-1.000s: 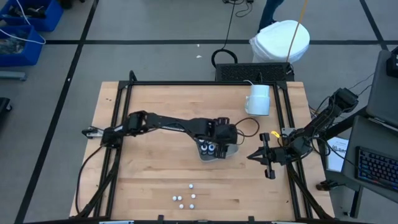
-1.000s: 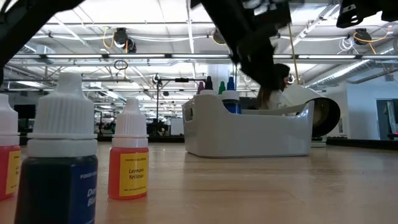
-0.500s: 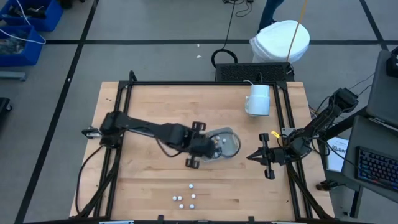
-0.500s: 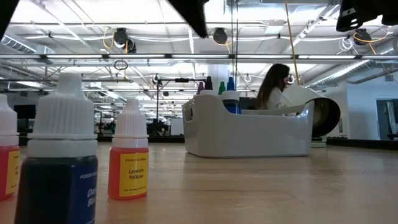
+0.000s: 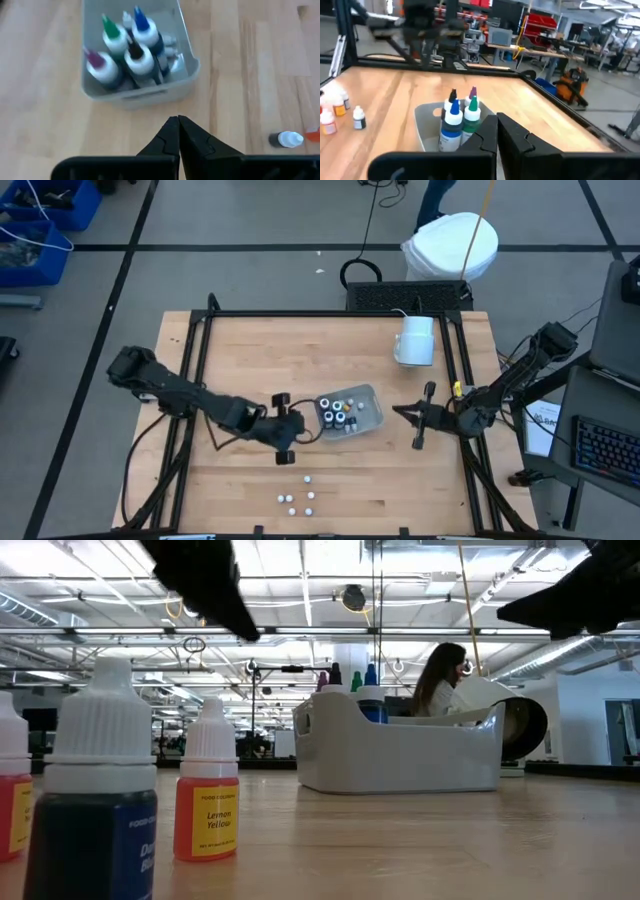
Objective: Pick & Place food coloring
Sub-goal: Adjust the gray bin
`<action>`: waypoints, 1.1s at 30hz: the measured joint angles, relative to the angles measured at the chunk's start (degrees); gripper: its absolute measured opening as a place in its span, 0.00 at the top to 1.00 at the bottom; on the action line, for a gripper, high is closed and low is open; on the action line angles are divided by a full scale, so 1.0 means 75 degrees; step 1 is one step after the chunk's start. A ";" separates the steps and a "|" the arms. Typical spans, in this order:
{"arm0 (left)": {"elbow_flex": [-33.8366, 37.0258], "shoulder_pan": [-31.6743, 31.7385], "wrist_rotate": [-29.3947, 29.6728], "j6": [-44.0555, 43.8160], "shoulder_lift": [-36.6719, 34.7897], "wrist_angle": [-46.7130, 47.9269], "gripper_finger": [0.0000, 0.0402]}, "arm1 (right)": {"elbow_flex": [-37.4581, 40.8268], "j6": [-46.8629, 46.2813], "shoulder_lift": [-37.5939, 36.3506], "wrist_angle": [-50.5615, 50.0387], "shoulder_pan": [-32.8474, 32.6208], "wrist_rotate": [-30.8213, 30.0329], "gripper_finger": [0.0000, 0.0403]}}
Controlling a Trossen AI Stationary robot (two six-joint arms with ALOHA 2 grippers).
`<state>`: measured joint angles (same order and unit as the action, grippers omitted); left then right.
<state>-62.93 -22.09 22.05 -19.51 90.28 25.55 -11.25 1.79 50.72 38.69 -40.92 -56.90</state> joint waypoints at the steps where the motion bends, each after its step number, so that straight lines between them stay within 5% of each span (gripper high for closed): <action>1: 0.0241 -0.0053 0.0074 -0.0178 0.0013 -0.0308 0.99 | 0.0000 -0.0171 0.0000 -0.0041 0.0064 0.0001 1.00; 7: 0.1125 -0.0099 0.0381 -0.1006 0.0243 -0.1232 0.98 | 0.0000 -0.2102 0.0039 -0.1296 0.0554 0.0003 1.00; 18: 0.1221 0.0388 0.0463 -0.1768 0.0312 -0.1603 0.99 | 0.0000 -0.5878 0.1053 -0.3136 0.1364 0.0223 1.00; 33: 0.1221 0.0972 0.0239 -0.1740 0.0315 -0.1627 0.98 | 0.0000 -0.5248 0.2200 -0.1554 0.2221 0.1597 1.00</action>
<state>-53.78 -14.80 23.84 -32.56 92.64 13.34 -11.25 -37.57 67.22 27.04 -24.26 -44.92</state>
